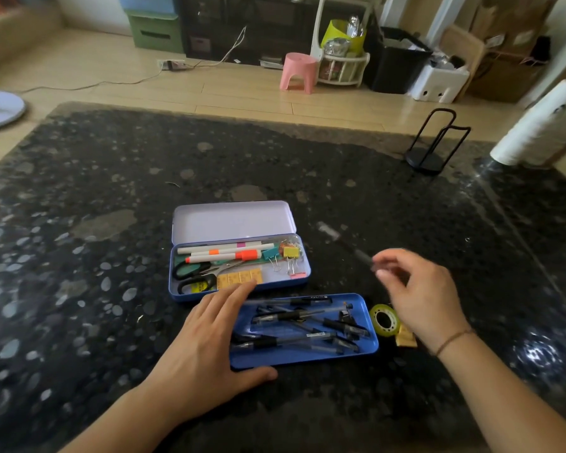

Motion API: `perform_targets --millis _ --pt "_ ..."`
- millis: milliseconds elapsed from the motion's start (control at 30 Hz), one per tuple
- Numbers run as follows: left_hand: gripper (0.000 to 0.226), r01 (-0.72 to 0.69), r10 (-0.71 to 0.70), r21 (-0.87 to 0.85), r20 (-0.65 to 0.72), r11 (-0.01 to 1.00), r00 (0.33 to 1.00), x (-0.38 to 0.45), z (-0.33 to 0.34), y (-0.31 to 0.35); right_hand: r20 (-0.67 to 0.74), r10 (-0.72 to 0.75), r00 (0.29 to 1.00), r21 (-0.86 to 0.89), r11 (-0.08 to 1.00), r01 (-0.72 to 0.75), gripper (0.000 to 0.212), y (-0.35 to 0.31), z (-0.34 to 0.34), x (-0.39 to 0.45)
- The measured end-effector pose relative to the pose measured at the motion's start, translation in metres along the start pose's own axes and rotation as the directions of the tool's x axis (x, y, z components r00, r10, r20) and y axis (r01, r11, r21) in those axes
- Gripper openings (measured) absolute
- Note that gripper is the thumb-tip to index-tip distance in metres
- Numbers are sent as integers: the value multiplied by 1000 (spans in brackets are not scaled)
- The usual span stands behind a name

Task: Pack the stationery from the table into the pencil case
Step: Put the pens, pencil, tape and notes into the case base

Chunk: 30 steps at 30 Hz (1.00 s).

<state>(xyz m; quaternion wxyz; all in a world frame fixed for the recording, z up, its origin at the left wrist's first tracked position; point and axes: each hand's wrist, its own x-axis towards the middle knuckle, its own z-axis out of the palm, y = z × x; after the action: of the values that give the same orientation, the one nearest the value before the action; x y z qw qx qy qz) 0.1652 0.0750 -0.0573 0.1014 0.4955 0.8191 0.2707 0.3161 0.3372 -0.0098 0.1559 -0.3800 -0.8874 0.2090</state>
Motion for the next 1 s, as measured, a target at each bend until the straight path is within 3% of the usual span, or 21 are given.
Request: perform_targets --millis 133,233,300,367,433,500,600,767,1000 --pt "108 26 -33 -117 -62 993 998 0 -2 1 232 -372 899 26 926 377 22 -24 18 -29" --pt "109 12 -17 -104 -47 995 999 3 -4 3 328 -462 824 -23 868 496 15 -39 25 -32" --pt "108 -9 7 -59 -30 998 1000 4 -5 4 260 -502 824 -24 850 526 11 -41 22 -29" --pt "107 -21 21 -15 -12 1000 1000 5 -5 4 132 -420 898 23 907 421 10 -39 15 -19" --pt "106 -34 34 5 -6 999 999 5 -5 4 176 -287 942 4 957 290 14 -35 11 -9" --pt "105 -35 35 12 9 999 999 4 -6 3 348 -217 912 -76 963 258 13 -36 13 -5" --pt "99 -30 30 39 10 999 1000 4 -5 2 466 -184 866 -118 957 267 10 -47 15 -6" --pt "78 -52 53 139 -6 989 999 5 2 5 468 -173 867 -170 945 280 5 -55 2 -11" --pt "68 -44 48 165 -17 985 999 7 1 7 514 -43 856 -280 935 216 6 -48 2 -11"
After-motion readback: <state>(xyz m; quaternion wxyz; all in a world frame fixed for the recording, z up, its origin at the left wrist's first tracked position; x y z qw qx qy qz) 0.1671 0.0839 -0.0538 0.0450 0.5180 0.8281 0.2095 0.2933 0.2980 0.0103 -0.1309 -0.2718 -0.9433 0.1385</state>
